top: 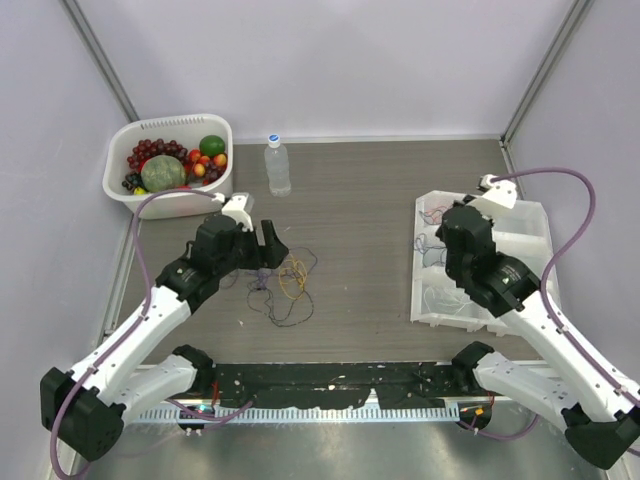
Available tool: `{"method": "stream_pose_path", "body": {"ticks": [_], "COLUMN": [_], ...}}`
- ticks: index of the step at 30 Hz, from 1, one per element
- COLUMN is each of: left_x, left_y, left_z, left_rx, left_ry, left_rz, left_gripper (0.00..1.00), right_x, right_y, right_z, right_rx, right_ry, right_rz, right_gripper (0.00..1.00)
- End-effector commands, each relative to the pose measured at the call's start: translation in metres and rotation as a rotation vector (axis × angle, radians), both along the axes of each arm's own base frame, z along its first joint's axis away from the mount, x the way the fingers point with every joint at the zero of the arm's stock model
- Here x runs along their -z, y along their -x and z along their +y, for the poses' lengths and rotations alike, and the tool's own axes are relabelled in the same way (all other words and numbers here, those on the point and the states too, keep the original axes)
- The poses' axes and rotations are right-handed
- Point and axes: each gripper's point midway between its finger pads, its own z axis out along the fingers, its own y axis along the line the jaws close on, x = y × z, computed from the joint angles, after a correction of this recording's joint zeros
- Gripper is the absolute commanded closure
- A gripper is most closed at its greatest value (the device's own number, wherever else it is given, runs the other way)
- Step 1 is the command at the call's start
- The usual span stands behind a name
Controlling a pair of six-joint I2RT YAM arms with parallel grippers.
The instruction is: Untangle the cables
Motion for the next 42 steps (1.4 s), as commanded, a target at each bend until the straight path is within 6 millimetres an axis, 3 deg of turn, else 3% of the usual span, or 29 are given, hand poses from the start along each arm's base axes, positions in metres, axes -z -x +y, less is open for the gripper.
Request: {"method": "stream_pose_path", "body": {"ticks": [1,3,12,15,18,31,32,34,36,40,42], "left_x": [-0.028,-0.029,-0.036,-0.034,-0.032,-0.023,-0.024,-0.023,-0.023,-0.021,-0.021], "left_y": [-0.002,-0.001,0.021,0.023,0.022,0.028,0.027,0.027,0.028,0.028,0.028], "left_z": [-0.028,-0.036,-0.082,-0.088,-0.088,-0.093,-0.092,-0.093,-0.094,-0.093,-0.094], "left_rx": [0.180,0.203,0.374,0.401,0.401,0.404,0.398,0.398,0.403,0.401,0.403], "left_ry": [0.036,0.048,0.040,0.009,-0.023,-0.073,-0.073,-0.068,-0.062,-0.066,-0.072], "left_rz": [-0.066,-0.063,-0.091,-0.111,-0.128,-0.154,-0.155,-0.156,-0.155,-0.147,-0.141], "left_gripper": [0.18,0.15,0.09,0.09,0.08,0.05,0.05,0.04,0.04,0.05,0.05], "right_x": [0.012,0.026,0.052,0.060,0.070,0.125,0.128,0.140,0.147,0.136,0.126], "right_y": [0.008,0.010,0.005,0.007,0.013,0.012,0.008,-0.007,-0.015,-0.019,-0.018], "right_z": [-0.065,-0.093,-0.162,-0.192,-0.209,-0.231,-0.231,-0.224,-0.217,-0.213,-0.211], "right_rx": [0.282,0.379,0.608,0.707,0.800,0.889,0.878,0.799,0.722,0.686,0.672], "right_ry": [-0.029,-0.038,-0.052,-0.080,-0.082,-0.108,-0.120,-0.137,-0.135,-0.144,-0.147], "right_rz": [0.022,0.058,0.145,0.161,0.168,0.269,0.264,0.292,0.340,0.330,0.304], "right_gripper": [0.99,0.99,0.99,0.99,0.99,0.97,0.94,0.75,0.64,0.44,0.43]}}
